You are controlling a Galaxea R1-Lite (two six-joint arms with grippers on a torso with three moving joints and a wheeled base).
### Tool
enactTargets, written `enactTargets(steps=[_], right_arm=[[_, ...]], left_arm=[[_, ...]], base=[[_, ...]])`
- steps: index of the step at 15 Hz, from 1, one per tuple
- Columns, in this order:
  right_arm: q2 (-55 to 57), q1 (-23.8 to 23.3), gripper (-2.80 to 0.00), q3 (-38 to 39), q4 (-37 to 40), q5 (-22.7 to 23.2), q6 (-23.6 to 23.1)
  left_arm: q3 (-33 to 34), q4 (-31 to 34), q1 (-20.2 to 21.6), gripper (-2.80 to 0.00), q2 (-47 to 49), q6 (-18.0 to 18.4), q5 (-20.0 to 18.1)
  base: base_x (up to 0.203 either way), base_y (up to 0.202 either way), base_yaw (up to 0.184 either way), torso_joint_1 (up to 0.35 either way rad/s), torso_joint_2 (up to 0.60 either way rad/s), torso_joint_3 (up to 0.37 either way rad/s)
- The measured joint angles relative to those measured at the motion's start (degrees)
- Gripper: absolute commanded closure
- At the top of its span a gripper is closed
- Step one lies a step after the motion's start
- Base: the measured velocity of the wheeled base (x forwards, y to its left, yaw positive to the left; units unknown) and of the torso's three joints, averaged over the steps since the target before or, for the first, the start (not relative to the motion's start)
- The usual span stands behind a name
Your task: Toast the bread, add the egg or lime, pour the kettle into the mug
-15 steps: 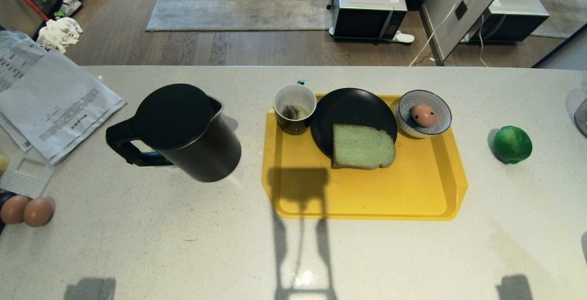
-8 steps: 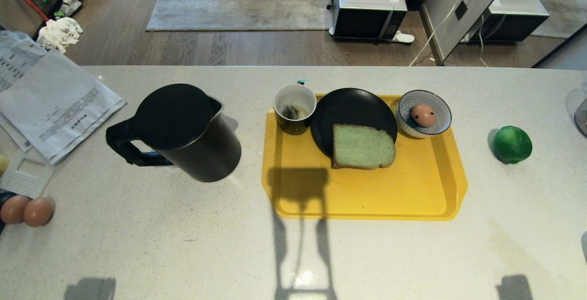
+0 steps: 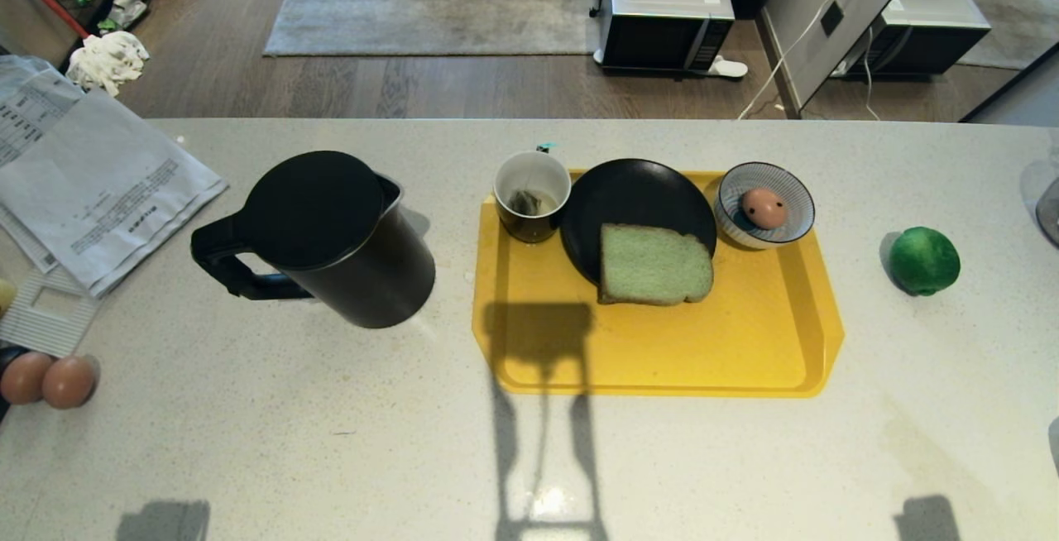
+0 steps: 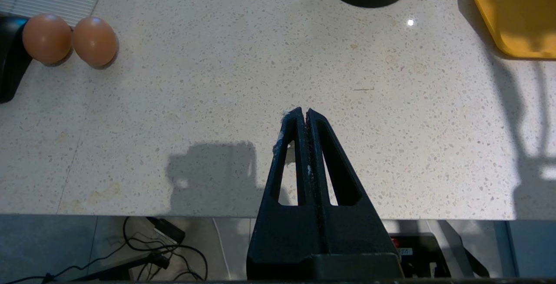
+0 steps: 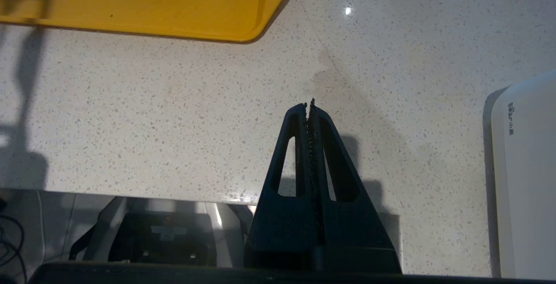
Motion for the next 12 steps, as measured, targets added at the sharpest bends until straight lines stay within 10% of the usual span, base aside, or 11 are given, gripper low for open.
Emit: enactTargets(steps=[12], right_arm=[[0.0, 0.0, 0.00, 0.0, 0.0, 0.1, 0.0]], left_arm=[[0.0, 0.0, 0.0, 0.00, 0.0, -0.1, 0.0]], base=[[0.000, 0.000, 0.000, 0.003, 0.00, 0.177]])
